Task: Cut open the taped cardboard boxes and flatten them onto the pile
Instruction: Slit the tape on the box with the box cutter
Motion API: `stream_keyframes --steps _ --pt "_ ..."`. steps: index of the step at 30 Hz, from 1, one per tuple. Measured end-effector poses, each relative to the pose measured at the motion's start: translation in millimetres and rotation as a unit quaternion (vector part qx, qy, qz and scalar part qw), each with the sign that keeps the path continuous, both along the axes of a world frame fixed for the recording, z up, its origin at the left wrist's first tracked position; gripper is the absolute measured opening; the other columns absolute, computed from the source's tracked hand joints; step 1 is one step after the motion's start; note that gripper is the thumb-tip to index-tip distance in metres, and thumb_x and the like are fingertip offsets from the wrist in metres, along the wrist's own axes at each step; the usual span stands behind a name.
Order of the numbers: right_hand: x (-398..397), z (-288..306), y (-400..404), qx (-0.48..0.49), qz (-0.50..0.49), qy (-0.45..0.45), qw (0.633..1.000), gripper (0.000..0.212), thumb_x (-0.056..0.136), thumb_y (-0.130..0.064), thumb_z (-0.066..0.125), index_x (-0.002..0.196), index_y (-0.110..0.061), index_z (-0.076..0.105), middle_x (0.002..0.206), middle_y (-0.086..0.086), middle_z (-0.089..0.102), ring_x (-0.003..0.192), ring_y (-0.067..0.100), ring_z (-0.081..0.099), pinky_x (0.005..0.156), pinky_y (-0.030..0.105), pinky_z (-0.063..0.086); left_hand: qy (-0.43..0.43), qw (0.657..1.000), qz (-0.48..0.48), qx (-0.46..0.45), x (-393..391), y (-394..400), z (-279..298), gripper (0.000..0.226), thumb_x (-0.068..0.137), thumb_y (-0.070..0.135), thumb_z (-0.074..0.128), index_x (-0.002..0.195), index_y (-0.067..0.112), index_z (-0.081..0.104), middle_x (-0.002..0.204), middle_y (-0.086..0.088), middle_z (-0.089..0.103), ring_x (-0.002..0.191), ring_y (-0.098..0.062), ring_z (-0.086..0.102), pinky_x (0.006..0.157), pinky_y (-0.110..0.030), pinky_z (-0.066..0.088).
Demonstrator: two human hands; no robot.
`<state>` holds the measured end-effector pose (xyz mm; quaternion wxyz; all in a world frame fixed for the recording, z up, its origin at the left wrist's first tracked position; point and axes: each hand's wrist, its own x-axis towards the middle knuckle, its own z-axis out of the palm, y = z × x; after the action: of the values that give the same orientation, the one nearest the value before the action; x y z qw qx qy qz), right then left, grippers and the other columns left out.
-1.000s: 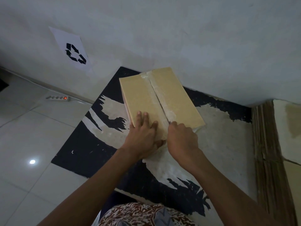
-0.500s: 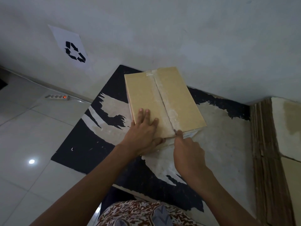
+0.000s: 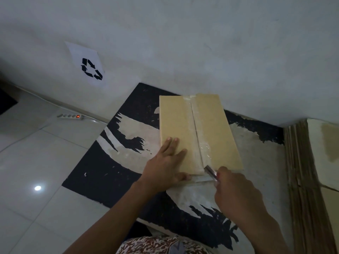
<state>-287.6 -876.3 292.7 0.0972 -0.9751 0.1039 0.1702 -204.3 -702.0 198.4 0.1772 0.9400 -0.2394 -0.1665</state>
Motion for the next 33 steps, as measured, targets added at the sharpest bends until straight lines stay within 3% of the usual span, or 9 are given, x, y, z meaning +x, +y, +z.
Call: stream_keyframes --steps 6,11,14,17,20,23,26,29,33 --pt "43.4 -20.8 -40.6 0.078 -0.125 -0.130 0.981 0.021 0.095 -0.031 0.062 0.102 -0.012 0.060 0.074 -0.002 0.058 0.061 0.010 0.057 0.052 0.021 0.039 0.009 0.999 -0.005 -0.043 -1.6 2.0 -6.4 0.081 0.091 0.053 0.061 0.156 0.018 0.026 0.165 -0.002 -0.017 0.148 -0.019 -0.027 0.123 -0.051 0.015" --pt "89.2 -59.8 -77.4 0.141 -0.215 -0.163 0.953 0.044 0.082 -0.046 0.075 0.106 -0.012 0.061 0.094 0.009 0.066 0.079 0.026 0.065 0.069 0.038 0.055 0.031 0.997 -0.058 -0.028 12.8 24.8 4.1 0.083 0.090 0.047 0.065 0.155 0.014 0.025 0.163 -0.003 -0.018 0.147 -0.017 -0.027 0.118 -0.032 -0.010" --pt "78.9 -72.2 -71.4 0.302 -0.241 -0.103 0.916 0.039 0.083 -0.038 0.077 0.095 -0.004 0.063 0.086 0.016 0.070 0.057 0.017 0.061 0.048 0.027 0.052 0.049 0.997 -0.062 -0.003 29.2 56.0 9.6 0.086 0.080 0.057 0.065 0.151 0.018 0.036 0.164 0.004 -0.009 0.151 -0.013 -0.012 0.123 -0.033 -0.001" --pt "46.8 -82.7 -39.9 0.374 -0.266 -0.133 0.878 0.029 0.085 -0.032 0.075 0.085 -0.006 0.064 0.078 0.015 0.071 0.049 0.011 0.057 0.041 0.018 0.044 0.034 0.993 0.074 -0.082 32.2 77.1 12.9 0.066 0.081 0.016 0.079 0.142 0.020 0.053 0.164 0.001 0.014 0.149 -0.018 0.024 0.117 -0.026 0.021" --pt "10.3 -88.6 1.8 0.409 -0.261 -0.141 0.863 0.025 0.087 -0.033 0.074 0.078 -0.012 0.062 0.070 0.006 0.070 0.048 0.007 0.058 0.044 0.019 0.044 -0.050 0.908 0.365 -0.201 21.9 70.5 13.3 0.050 0.093 0.004 0.064 0.142 0.009 0.052 0.149 -0.011 0.047 0.123 -0.021 0.055 0.100 -0.030 0.038" --pt "-11.1 -89.1 18.6 0.409 -0.186 -0.088 0.889 0.042 0.083 -0.031 0.077 0.060 -0.018 0.045 0.046 -0.013 0.048 0.044 0.007 0.043 0.047 0.019 0.036 -0.041 0.801 0.507 -0.314 14.9 48.5 7.7 0.037 0.106 0.031 0.041 0.119 0.002 0.060 0.109 -0.013 0.065 0.098 -0.029 0.060 0.087 -0.044 0.046" --pt "-13.6 -80.2 0.7 0.392 -0.150 -0.101 0.902 0.053 0.080 -0.022 0.081 0.056 -0.020 0.034 0.044 -0.011 0.033 0.044 0.007 0.031 0.047 0.017 0.032 0.101 0.856 0.421 -0.282 6.8 25.6 0.7 0.057 0.096 0.056 0.051 0.134 0.014 0.045 0.119 -0.002 0.054 0.107 -0.026 0.054 0.091 -0.043 0.044" --pt "-7.3 -66.8 -30.7 0.332 -0.181 -0.174 0.909 0.042 0.081 -0.021 0.080 0.059 -0.017 0.044 0.052 -0.009 0.044 0.044 0.005 0.036 0.046 0.017 0.038 0.114 0.902 0.351 -0.223 7.9 22.8 -3.3 0.085 0.080 0.049 0.077 0.145 0.017 0.033 0.135 -0.003 0.050 0.122 -0.027 0.051 0.100 -0.045 0.045" --pt "15.9 -60.2 -78.2 0.177 -0.234 -0.198 0.935 0.029 0.082 -0.040 0.076 0.086 -0.018 0.060 0.074 -0.004 0.059 0.061 0.006 0.054 0.054 0.017 0.038 0.146 0.935 0.273 -0.174 37.9 40.6 5.7 0.085 0.080 0.046 0.076 0.149 0.019 0.033 0.140 -0.008 0.049 0.126 -0.031 0.050 0.104 -0.049 0.043"
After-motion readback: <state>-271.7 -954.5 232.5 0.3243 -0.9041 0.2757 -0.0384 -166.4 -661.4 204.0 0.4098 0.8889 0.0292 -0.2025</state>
